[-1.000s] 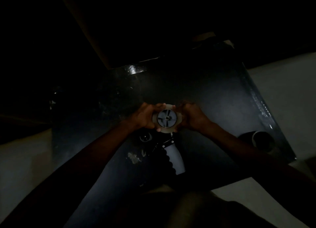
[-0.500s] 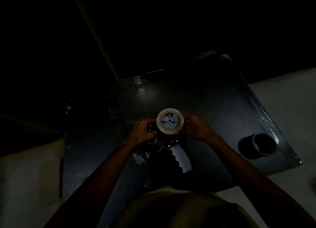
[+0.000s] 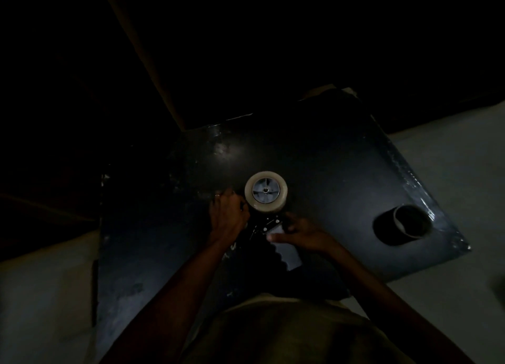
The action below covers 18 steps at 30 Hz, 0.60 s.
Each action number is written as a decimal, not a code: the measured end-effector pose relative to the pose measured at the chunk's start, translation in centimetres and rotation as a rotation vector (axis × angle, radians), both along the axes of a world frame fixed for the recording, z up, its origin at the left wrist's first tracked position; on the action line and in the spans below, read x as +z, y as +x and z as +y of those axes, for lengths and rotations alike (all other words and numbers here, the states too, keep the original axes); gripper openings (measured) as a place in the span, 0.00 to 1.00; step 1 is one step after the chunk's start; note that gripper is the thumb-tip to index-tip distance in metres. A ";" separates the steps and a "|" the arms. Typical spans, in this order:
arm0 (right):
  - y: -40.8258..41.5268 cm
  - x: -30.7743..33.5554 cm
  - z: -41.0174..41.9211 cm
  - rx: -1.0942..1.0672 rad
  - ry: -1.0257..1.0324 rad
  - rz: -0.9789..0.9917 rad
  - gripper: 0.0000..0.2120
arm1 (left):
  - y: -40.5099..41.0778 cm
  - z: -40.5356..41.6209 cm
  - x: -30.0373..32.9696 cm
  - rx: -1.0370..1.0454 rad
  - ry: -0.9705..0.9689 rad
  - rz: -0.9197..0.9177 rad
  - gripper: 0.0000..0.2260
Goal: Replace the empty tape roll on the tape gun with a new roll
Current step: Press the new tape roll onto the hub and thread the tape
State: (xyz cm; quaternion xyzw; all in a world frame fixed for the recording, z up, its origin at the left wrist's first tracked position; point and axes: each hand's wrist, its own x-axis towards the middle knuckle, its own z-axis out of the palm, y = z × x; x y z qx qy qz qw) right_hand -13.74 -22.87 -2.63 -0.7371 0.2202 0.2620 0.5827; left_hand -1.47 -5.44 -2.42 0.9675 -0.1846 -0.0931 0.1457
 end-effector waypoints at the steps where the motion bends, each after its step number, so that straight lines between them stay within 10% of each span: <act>1: -0.1 -0.5 0.3 0.049 -0.065 0.017 0.41 | -0.2 0.0 -0.1 -0.002 0.005 -0.009 0.07; 18: -0.8 -0.4 5.2 -0.319 -0.094 -0.208 0.26 | -1.4 0.4 -1.0 0.037 -0.211 0.104 0.03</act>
